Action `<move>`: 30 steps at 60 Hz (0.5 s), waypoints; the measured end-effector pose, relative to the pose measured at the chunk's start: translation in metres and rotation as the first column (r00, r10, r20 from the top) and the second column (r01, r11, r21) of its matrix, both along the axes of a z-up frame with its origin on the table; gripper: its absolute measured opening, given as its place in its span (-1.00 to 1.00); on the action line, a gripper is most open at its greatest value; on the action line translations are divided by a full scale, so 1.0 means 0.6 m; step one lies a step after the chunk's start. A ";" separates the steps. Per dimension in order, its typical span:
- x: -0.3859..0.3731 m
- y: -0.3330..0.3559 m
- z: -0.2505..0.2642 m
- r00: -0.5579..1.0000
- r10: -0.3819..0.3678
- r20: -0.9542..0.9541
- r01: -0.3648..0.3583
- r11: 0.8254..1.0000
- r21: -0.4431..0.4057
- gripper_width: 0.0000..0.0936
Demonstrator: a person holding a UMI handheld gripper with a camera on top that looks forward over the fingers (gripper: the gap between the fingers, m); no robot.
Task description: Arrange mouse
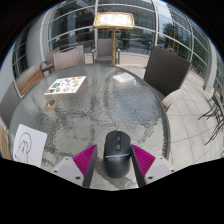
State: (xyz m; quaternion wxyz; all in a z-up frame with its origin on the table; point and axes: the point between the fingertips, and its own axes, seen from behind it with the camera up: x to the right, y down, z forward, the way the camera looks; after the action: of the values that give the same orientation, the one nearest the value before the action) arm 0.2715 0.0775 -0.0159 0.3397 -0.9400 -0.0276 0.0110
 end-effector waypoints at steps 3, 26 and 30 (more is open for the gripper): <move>-0.002 0.005 -0.003 1.000 -0.006 -0.002 0.006 1.000 0.001 0.26; -0.005 0.006 0.001 0.997 -0.071 0.016 0.072 0.997 -0.040 -0.27; -0.021 0.018 0.056 0.993 -0.113 -0.022 0.113 0.993 -0.017 -0.27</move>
State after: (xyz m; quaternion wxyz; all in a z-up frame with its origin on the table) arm 0.2590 0.0884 0.0179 0.3327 -0.9426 0.0295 0.0027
